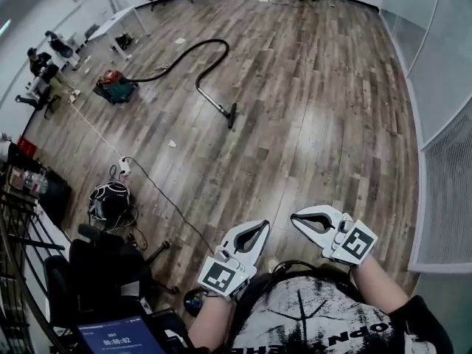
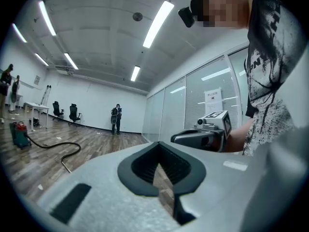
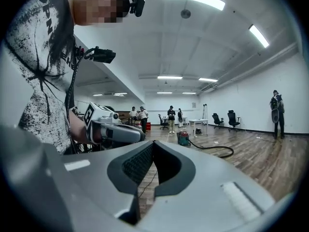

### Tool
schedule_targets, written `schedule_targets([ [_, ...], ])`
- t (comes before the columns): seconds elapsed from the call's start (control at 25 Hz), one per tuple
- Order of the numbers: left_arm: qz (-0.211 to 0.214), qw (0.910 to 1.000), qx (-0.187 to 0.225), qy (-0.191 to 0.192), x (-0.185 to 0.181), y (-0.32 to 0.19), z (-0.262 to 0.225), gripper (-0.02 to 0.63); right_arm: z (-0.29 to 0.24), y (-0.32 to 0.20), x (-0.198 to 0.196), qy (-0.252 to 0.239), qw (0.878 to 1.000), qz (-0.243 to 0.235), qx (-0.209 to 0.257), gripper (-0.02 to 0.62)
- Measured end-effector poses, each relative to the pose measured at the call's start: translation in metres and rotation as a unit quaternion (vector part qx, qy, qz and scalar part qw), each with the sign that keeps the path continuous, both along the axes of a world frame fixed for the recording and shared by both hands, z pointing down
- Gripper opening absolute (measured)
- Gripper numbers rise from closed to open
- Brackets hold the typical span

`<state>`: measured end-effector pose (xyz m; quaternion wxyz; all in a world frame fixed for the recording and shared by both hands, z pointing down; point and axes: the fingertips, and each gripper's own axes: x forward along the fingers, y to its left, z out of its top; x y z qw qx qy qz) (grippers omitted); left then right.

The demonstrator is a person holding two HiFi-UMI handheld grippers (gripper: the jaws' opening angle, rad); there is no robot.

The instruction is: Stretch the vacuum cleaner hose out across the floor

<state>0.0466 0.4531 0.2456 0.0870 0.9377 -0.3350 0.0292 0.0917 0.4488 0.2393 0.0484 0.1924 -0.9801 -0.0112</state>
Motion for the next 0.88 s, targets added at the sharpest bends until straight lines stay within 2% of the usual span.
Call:
schedule_targets([
  [0.2,-0.021,0.9996,0.008,0.016,-0.05,-0.007,0.002,0.0,0.008,-0.01,-0.057,0.019,0.999,-0.031,-0.003,0.006],
  [0.4,-0.049,0.9986,-0.008,0.014,-0.096,-0.012,0.015,0.0,0.014,-0.018,-0.098,0.028,0.998,-0.056,-0.003,0.006],
  [0.72,-0.083,0.9962,-0.017,0.02,-0.114,-0.029,0.021,0.0,0.025,-0.037,-0.118,0.05,0.995,-0.088,-0.018,0.006],
  [0.88,-0.108,0.9937,-0.016,0.025,-0.124,-0.056,0.024,0.0,0.025,-0.066,-0.128,0.028,0.994,-0.107,-0.016,0.006],
])
